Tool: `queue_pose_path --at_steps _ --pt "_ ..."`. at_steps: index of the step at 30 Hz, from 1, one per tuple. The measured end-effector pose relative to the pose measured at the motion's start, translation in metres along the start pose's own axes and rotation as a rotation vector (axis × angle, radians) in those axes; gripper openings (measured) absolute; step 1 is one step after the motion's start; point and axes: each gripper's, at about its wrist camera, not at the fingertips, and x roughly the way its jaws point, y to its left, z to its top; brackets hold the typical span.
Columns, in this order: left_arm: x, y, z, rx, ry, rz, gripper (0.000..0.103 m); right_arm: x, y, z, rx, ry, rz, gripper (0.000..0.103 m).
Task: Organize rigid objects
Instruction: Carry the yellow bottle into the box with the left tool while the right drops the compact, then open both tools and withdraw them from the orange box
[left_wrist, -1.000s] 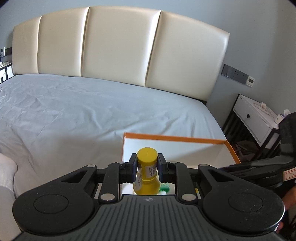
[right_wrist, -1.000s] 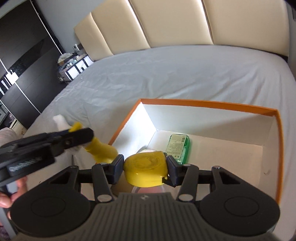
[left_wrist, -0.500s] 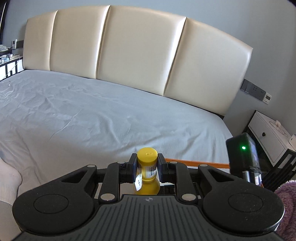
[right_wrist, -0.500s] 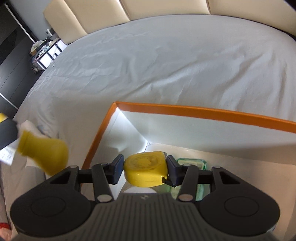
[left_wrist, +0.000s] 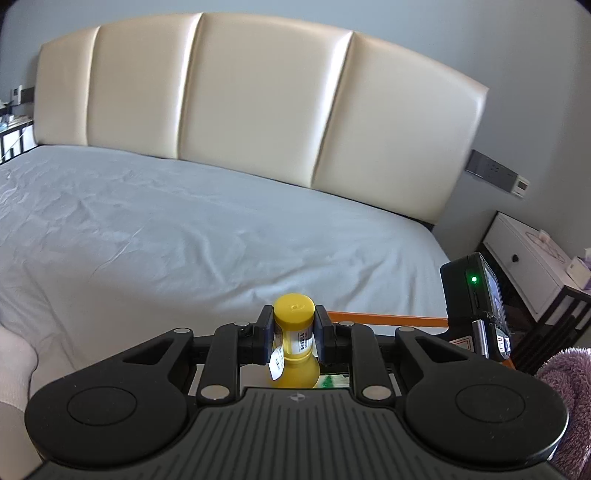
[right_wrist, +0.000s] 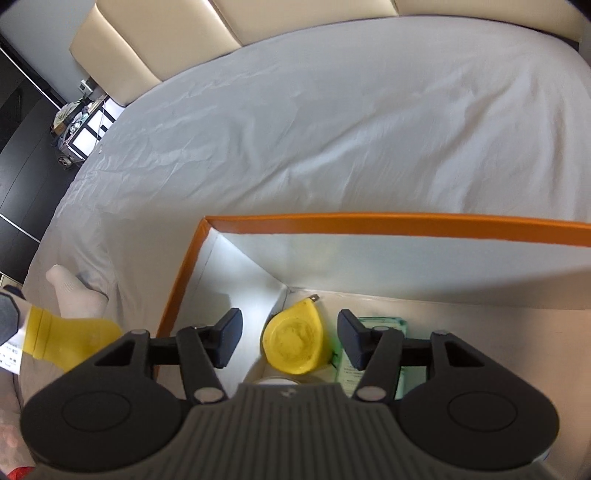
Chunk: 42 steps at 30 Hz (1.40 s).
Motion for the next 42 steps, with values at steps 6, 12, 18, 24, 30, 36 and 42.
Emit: queue_pose_path --at_steps 6,12,18,24,30,36,42 --pt "0.016 -0.037 -0.008 0.048 0.072 -0.081 0.024 -0.047 -0.027 -0.013 -0.018 -0.062 -0.050 0.059" --pt "0.045 -0.073 -0.034 0.081 0.223 -0.160 0.024 -0.089 -0.066 -0.035 0.022 -0.087 -0.077 0.062" --pt "0.059 -0.095 -0.060 0.125 0.336 -0.179 0.024 -0.116 -0.089 -0.059 0.051 -0.111 -0.063 0.065" --pt "0.066 -0.106 -0.074 0.178 0.428 -0.178 0.024 -0.114 -0.096 -0.073 0.049 -0.096 -0.045 0.065" --pt "0.074 -0.113 -0.081 0.220 0.517 -0.153 0.024 -0.102 -0.091 -0.081 -0.004 -0.031 -0.020 0.063" --pt "0.080 -0.111 -0.089 0.215 0.584 -0.136 0.024 -0.094 -0.097 -0.085 0.018 -0.004 0.001 0.051" --pt "0.069 -0.106 -0.084 0.181 0.566 -0.133 0.031 -0.095 -0.093 -0.087 0.021 -0.007 -0.007 0.051"
